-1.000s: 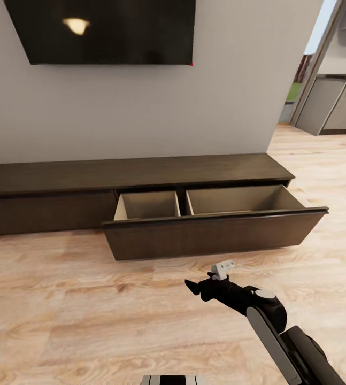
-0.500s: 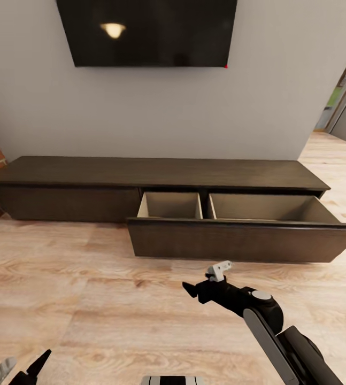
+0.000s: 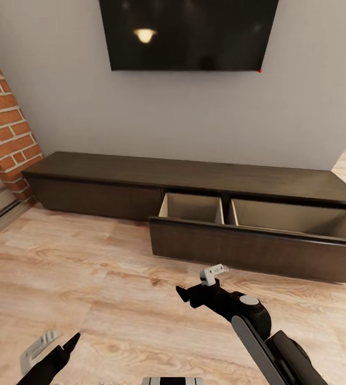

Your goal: Place each of the two pumpkins and all three candles from the living room inside a cabinet in the living room (use any cabinet), then make sure every cabinet is closed, and position the cauldron so it is next to a table in the living room.

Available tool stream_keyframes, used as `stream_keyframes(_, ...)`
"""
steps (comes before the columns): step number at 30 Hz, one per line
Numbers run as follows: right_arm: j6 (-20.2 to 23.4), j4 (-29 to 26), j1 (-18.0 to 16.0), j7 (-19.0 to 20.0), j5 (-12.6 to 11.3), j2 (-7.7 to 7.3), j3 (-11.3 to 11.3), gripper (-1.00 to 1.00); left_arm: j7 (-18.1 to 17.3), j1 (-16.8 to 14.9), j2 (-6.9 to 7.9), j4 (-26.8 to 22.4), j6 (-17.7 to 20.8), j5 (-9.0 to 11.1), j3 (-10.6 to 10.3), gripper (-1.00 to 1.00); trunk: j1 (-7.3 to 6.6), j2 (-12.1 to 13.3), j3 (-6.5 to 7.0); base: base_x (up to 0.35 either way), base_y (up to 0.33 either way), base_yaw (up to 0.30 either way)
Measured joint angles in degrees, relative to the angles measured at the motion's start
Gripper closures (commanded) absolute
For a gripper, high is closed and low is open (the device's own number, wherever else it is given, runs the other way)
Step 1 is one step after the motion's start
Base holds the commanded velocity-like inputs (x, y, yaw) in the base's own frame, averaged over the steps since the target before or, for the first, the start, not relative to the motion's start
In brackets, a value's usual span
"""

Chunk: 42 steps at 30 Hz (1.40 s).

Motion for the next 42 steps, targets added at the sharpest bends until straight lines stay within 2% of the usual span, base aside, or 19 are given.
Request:
stream_keyframes(5,-0.01,0.00,-0.05,-0.02,0.03,0.02,0.98,-1.00,0.10,0.03,0.05,0.69,-0.58,-0.12,-0.06,-1.00,0.00,0.00,0.22,0.000,0.000,0.269)
stream_keyframes(12,-0.06,0.00,-0.15,-0.02,0.05,-0.13,1.19,-1.00,0.08,0.04,0.11,3.80,-3.07,0.07,-0.19,-1.00,0.00,0.00,0.51,0.000,0.000,0.272)
stream_keyframes(20,-0.21,0.00,0.00,-0.04,0.06,-0.01,1.21,-1.00,0.16,0.04,0.15,4.53,-3.42,-0.06,0.07,-1.00,0.00,0.00,0.88,0.000,0.000,0.272)
stream_keyframes(26,-0.21,0.00,-0.38,-0.04,0.07,-0.42,1.15,-1.00,0.05,0.04,0.16,5.99,-3.58,0.14,2.13,-1.00,0.00,0.00,1.19,0.000,0.000,0.272)
stream_keyframes(32,-0.38,0.00,-0.05,-0.14,0.10,-0.34,1.22,-1.00,0.12,0.04,0.20,6.34,-3.47,0.19,2.55,-1.00,0.00,0.00,1.50,0.000,0.000,0.272)
stream_keyframes(37,-0.53,0.00,0.25,-0.25,0.56,-0.08,3.37,-1.00,0.08,0.00,0.23,7.35,-3.42,0.26,2.62,-1.00,-0.01,0.00,1.77,0.032,0.022,0.272)
stream_keyframes(42,-0.59,0.01,0.30,-0.27,0.97,0.09,4.43,-1.00,-0.07,-0.01,0.24,7.58,-3.47,1.53,2.48,-1.00,-0.02,0.00,2.03,0.199,0.160,0.272)
